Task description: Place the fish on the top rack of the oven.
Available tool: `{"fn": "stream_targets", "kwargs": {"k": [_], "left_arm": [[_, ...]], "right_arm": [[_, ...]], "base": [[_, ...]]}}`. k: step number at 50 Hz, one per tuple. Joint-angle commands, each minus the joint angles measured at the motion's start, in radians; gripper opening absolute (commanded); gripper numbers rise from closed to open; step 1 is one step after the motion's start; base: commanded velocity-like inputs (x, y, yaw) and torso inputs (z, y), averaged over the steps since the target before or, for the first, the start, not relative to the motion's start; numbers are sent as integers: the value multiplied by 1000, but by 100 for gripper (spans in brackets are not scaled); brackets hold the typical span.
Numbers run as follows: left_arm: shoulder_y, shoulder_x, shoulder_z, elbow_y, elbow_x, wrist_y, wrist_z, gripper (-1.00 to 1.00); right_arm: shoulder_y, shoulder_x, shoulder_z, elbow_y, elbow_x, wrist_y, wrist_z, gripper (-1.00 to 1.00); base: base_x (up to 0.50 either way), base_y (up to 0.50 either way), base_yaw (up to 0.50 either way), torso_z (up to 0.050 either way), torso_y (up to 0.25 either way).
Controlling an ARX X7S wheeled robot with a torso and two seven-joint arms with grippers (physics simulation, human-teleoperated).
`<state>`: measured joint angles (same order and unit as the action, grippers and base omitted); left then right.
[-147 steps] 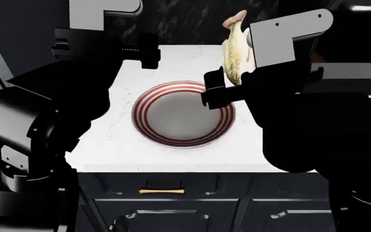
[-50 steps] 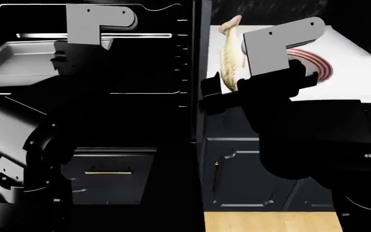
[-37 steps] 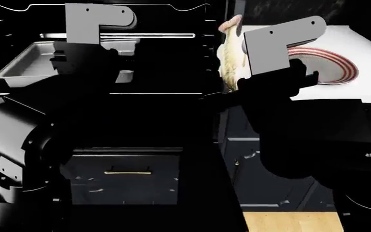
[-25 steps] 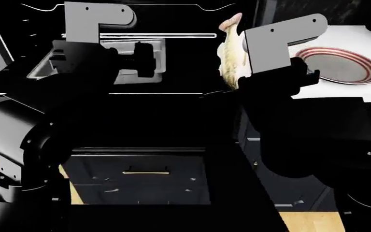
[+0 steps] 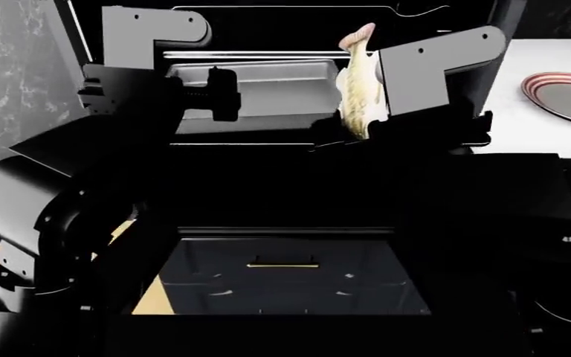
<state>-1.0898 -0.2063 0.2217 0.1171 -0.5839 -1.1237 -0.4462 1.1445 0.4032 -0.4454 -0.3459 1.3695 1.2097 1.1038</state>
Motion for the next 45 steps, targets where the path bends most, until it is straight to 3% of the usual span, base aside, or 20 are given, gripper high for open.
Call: {"fn": "stream_targets", "kwargs": {"k": [1, 5, 19, 45], "left_arm": [[5, -2, 4, 1, -5, 3, -3, 100], [4, -6, 0, 6, -8, -1, -7, 100], [2, -10, 6, 2, -12, 4, -9, 100], [19, -20, 12, 3, -25, 19, -10, 100]], "right_arm": [[8, 5, 10, -8, -30, 1, -4, -100], [-2, 7, 19, -2, -29, -14, -9, -100], [13, 1, 11, 11, -18, -17, -23, -100], [1, -1, -14, 32, -43, -45, -48, -100]], "base": [[-1, 500, 0, 0, 0], [3, 492, 0, 0, 0], [12, 0, 0, 1, 1], [322, 1, 0, 0, 2]]}}
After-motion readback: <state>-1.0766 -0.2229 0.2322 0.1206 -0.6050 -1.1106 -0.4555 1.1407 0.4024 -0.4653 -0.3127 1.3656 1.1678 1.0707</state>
